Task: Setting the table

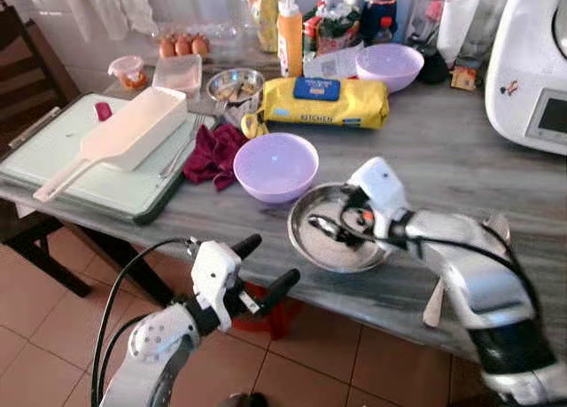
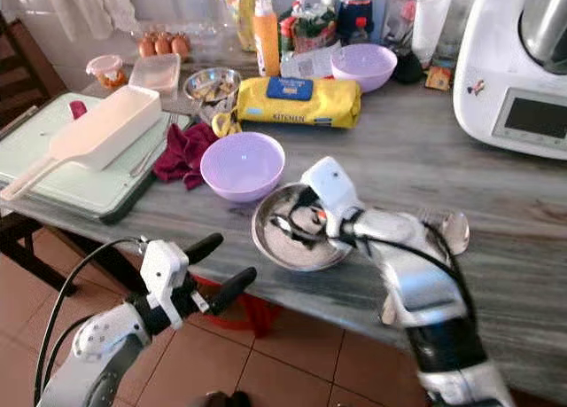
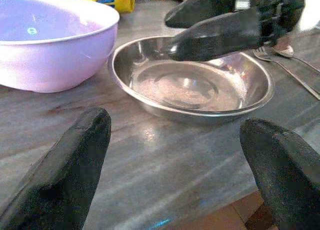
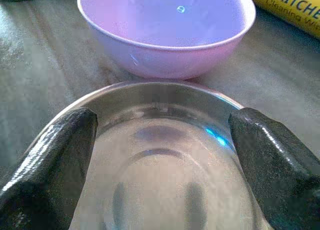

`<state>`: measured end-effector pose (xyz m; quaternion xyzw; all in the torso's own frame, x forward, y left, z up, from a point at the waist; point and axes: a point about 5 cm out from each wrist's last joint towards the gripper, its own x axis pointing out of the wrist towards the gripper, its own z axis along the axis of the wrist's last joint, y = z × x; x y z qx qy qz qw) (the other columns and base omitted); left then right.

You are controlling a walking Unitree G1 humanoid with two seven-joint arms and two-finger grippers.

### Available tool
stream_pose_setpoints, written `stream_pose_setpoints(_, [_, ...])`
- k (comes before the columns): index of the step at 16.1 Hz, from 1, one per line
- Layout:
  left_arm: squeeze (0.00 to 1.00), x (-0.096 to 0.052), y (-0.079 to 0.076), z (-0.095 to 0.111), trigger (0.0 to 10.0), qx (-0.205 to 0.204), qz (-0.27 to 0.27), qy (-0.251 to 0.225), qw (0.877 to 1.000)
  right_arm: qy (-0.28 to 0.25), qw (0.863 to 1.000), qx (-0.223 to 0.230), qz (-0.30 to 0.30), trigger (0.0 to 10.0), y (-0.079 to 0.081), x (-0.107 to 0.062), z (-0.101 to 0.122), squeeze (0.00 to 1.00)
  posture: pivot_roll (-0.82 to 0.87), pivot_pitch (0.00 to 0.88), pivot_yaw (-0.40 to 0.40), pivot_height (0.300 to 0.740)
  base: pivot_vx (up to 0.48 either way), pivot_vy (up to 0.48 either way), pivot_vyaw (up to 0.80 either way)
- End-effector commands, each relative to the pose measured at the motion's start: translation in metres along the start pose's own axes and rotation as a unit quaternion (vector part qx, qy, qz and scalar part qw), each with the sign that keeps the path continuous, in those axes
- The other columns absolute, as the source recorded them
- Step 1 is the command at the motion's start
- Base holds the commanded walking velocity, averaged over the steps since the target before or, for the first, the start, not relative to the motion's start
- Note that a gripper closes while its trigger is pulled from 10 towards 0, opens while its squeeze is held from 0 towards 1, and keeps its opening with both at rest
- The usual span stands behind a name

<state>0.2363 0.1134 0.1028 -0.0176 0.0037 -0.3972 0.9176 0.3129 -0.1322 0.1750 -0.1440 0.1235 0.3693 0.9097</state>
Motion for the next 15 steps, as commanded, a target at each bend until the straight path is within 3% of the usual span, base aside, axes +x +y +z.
stream_pose_setpoints(1, [0.0,0.0,0.0,0.002,10.0,0.008,-0.001,-0.001,1.0,-0.018,1.0,-0.007,-0.001,10.0,0.001,-0.008,0.006,0.0,-0.1,0.104,0.091,0.74,0.0,0.0,0.0])
stream_pose_setpoints(4, [0.0,0.001,0.0,0.003,10.0,0.005,-0.006,-0.003,1.0,-0.075,0.997,-0.013,-0.028,10.0,0.004,-0.026,0.011,0.0,-0.11,0.102,0.094,0.74,0.0,0.0,0.0])
stream_pose_setpoints(7, [0.0,0.003,0.002,0.004,10.0,0.007,-0.008,-0.003,1.0,-0.128,0.986,-0.043,-0.094,10.0,0.008,-0.036,0.021,0.0,-0.11,0.099,0.097,0.74,0.0,0.0,0.0])
stream_pose_setpoints(9, [0.0,0.003,0.003,0.004,10.0,0.007,-0.007,-0.003,1.0,-0.138,0.982,-0.049,-0.12,10.0,0.009,-0.039,0.022,0.0,-0.12,0.097,0.101,0.74,0.0,0.0,0.0])
stream_pose_setpoints(10, [0.0,0.004,0.003,0.004,10.0,0.009,-0.01,-0.004,1.0,-0.142,0.972,-0.06,-0.177,10.0,0.004,-0.043,0.02,0.0,-0.12,0.093,0.102,0.74,0.0,0.0,0.0])
stream_pose_setpoints(15, [0.0,0.008,0.006,0.006,10.0,0.012,-0.006,-0.011,1.0,-0.13,0.97,-0.074,-0.192,10.0,0.005,-0.037,0.012,0.0,-0.12,0.087,0.104,0.74,0.0,0.0,0.0])
